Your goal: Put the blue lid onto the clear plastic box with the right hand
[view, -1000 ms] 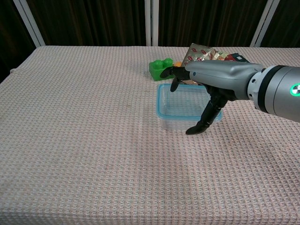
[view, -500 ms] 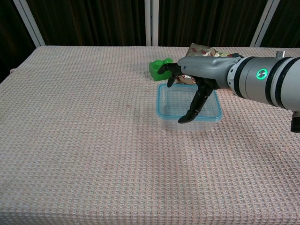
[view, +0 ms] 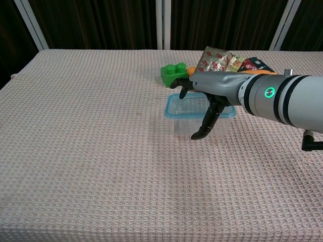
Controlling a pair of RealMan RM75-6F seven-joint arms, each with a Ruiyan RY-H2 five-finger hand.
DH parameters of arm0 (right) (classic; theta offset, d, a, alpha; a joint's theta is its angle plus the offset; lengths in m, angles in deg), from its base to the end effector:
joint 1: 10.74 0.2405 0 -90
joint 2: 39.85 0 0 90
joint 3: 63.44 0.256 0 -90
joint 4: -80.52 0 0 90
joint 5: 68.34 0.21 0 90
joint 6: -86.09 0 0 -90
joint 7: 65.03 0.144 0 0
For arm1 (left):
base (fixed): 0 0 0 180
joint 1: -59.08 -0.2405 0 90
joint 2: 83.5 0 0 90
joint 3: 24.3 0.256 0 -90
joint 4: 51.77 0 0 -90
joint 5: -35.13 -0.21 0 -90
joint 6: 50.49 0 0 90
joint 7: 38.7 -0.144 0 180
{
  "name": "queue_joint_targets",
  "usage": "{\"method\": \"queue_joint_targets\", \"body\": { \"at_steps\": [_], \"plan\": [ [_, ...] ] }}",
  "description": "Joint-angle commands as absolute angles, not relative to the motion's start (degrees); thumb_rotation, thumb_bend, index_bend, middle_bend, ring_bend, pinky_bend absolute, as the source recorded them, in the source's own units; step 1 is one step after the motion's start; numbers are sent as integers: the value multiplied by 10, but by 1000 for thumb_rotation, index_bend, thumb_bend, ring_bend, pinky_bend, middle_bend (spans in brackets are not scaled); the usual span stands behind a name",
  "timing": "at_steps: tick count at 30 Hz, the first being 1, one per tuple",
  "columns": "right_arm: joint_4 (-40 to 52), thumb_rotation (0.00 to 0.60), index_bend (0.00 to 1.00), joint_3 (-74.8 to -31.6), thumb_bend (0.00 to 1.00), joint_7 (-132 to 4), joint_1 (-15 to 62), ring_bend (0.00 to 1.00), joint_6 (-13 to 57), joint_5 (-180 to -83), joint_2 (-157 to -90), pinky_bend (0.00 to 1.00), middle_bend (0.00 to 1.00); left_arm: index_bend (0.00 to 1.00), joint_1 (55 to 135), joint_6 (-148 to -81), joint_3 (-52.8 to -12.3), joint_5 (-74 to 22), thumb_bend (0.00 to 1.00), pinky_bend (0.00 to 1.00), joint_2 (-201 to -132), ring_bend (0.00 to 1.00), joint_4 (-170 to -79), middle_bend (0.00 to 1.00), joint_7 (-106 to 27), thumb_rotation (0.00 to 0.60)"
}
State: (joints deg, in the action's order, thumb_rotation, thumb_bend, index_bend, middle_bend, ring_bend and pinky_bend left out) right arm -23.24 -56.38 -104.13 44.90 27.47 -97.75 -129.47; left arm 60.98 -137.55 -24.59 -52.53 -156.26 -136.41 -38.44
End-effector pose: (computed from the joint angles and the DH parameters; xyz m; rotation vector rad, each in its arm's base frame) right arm -0.0859 -0.2976 -0.0501 2.0002 -1.1991 0.6659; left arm -0.3283 0.1558 0.1186 -1.3783 -0.9470 -0.8912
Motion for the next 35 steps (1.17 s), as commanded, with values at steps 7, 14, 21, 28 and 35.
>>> {"method": "queue_joint_targets", "body": {
  "at_steps": [7,14,21,28,35],
  "plan": [
    [-260,600,0,-567,26,-1026,436,0,247,-1010,-1278,0,174,64,609,-1380,-246,-528,142,0,-1565,0,-1359,55,-380,600],
    [-329,600,0,-598,41,-988,370,0,162,-1130,-1204,0,140,64,611,-1385,-249,-533,142,0,-1566,0,-1357,55,-379,600],
    [-333,600,0,-685,83,-872,243,0,45,-1350,-1102,0,39,64,614,-1393,-251,-542,143,0,-1566,0,-1357,55,-386,600],
    [-270,600,0,-749,83,-736,120,0,-61,-1491,-1038,0,0,64,617,-1401,-251,-555,142,0,-1567,0,-1367,55,-413,600],
    [-188,600,0,-759,84,-645,37,0,-110,-1533,-1038,0,0,64,619,-1398,-250,-556,142,0,-1562,0,-1387,54,-431,600]
  ]
}}
